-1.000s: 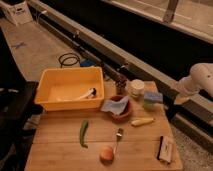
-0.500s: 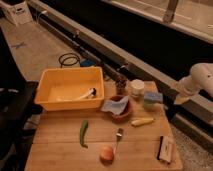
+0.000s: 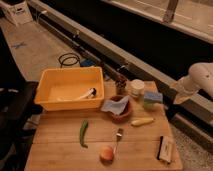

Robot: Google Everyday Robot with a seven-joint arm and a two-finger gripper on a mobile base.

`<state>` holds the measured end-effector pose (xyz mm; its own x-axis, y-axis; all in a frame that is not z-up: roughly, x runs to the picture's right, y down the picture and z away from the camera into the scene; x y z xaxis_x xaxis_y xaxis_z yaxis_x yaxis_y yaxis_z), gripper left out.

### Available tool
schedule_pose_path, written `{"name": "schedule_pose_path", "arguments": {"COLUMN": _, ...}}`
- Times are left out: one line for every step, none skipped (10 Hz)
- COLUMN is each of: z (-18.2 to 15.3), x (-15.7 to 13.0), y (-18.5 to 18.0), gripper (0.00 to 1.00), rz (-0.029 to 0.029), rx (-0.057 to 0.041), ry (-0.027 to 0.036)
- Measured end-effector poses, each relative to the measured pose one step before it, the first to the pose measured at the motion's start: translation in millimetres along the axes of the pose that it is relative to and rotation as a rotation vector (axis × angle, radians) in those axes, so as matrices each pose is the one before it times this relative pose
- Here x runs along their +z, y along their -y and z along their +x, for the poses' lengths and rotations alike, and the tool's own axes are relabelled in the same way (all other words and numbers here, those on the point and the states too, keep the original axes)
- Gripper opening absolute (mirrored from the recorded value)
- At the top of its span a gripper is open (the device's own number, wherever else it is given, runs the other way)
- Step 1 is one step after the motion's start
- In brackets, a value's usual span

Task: Place sponge in paper cup

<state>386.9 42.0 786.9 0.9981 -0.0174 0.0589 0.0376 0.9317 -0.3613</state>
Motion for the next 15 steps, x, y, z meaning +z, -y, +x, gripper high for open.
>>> {"name": "schedule_pose_path", "arguments": {"z": -12.30, "x": 2.42, "y": -0.15, "gripper": 0.62, "rz": -0.00704, "rx": -0.02060, "ry": 0.00439}}
{"name": "schedule_pose_path", "arguments": {"z": -17.53, "x": 4.73, "y": -0.09, "gripper": 0.62, "rz": -0.01241, "rx": -0.02970, "ry": 0.01030}}
{"name": "schedule_pose_path", "arguments": {"z": -9.29, "x": 4.74, "y": -1.85, "gripper": 0.62, "rz": -0.01338, "rx": -0.02429, "ry": 0.00579}}
{"name": "schedule_pose_path", "arguments": {"z": -3.87, "x": 2.98, "y": -1.04, "gripper": 0.62, "rz": -0.00785, "rx": -0.01548, "ry": 0.00102}}
{"name": "schedule_pose_path", "arguments": {"z": -6.67, "x": 5.11, "y": -0.90, "gripper": 0.62, "rz": -0.01183, "rx": -0.01682, "ry": 0.00535}}
{"name": "schedule_pose_path", "arguments": {"z": -9.14, "x": 6.02, "y": 1.38, "gripper": 0.62, "rz": -0.01139, "rx": -0.01865, "ry": 0.00725}}
{"name": "schedule_pose_path", "arguments": {"z": -5.62, "x": 3.38, "y": 2.90, "gripper": 0.62, "rz": -0.00443, "rx": -0.00944, "ry": 0.00489}}
{"name": "schedule_pose_path", "arguments": {"z": -6.83, "x": 3.90, "y": 4.43, "gripper": 0.62, "rz": -0.00478, "rx": -0.00960, "ry": 0.00673}}
{"name": "schedule_pose_path", "arguments": {"z": -3.03, "x": 2.60, "y": 2.99, "gripper": 0.62, "rz": -0.00186, "rx": -0.00344, "ry": 0.00319}}
{"name": "schedule_pose_path", "arguments": {"z": -1.37, "x": 2.31, "y": 3.01, "gripper": 0.62, "rz": -0.00120, "rx": -0.00106, "ry": 0.00076}}
{"name": "schedule_pose_path", "arguments": {"z": -0.26, "x": 2.18, "y": 3.95, "gripper": 0.62, "rz": -0.00106, "rx": 0.00111, "ry": -0.00090}}
{"name": "schedule_pose_path", "arguments": {"z": 0.09, "x": 2.70, "y": 3.91, "gripper": 0.62, "rz": -0.00290, "rx": 0.00306, "ry": -0.00019}}
{"name": "schedule_pose_path", "arguments": {"z": -0.16, "x": 2.21, "y": 5.24, "gripper": 0.62, "rz": -0.00188, "rx": 0.00446, "ry": 0.00080}}
{"name": "schedule_pose_path", "arguments": {"z": -0.06, "x": 2.65, "y": 3.19, "gripper": 0.62, "rz": -0.00407, "rx": 0.00427, "ry": 0.00147}}
{"name": "schedule_pose_path", "arguments": {"z": 0.60, "x": 3.08, "y": 3.96, "gripper": 0.62, "rz": -0.00424, "rx": 0.00719, "ry": 0.00127}}
